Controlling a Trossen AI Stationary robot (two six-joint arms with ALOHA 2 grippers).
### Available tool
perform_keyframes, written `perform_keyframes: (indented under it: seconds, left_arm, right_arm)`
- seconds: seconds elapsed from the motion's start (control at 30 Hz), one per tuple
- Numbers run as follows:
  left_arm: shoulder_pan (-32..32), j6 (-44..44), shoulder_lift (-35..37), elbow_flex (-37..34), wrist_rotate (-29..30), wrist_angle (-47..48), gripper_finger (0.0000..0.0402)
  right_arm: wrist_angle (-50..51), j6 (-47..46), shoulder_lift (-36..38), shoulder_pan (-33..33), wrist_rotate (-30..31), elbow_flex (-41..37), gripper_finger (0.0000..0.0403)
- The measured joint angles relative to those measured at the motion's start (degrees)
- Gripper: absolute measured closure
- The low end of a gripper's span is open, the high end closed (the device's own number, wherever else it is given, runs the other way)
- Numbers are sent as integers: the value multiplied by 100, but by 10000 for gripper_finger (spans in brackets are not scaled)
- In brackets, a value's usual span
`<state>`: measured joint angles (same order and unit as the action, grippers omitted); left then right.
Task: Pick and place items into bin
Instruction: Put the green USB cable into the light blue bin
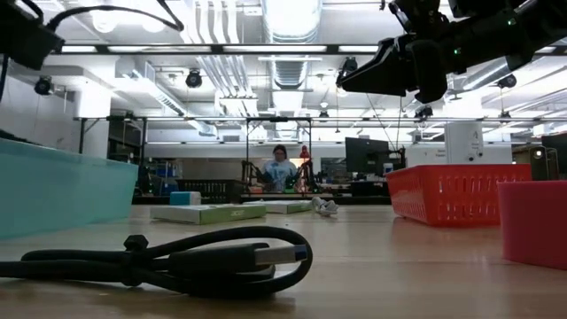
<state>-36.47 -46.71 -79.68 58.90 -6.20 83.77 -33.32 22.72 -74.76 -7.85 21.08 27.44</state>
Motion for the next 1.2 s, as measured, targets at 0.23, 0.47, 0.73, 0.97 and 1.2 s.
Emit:
perform_keyframes:
  seconds: [0.23,0.47,0.73,0.97,1.2]
  left_arm:
    - [0,763,-13,-246,-24,-677,387]
    - [9,804,-13,-561,-13,-792,387]
    - [13,206,-13,-590,103,-854,385]
    - [24,-697,-13,-590,254,-852,342]
    - [50,-700,-13,-528,595,-826,276]
  right_arm:
    - [2,0,0,1,0,0,296]
    - [2,0,0,1,0,0,296]
    - [2,0,0,1,0,0,296]
    - [0,2,0,1,0,0,296]
    - [2,2,0,1,0,0,296]
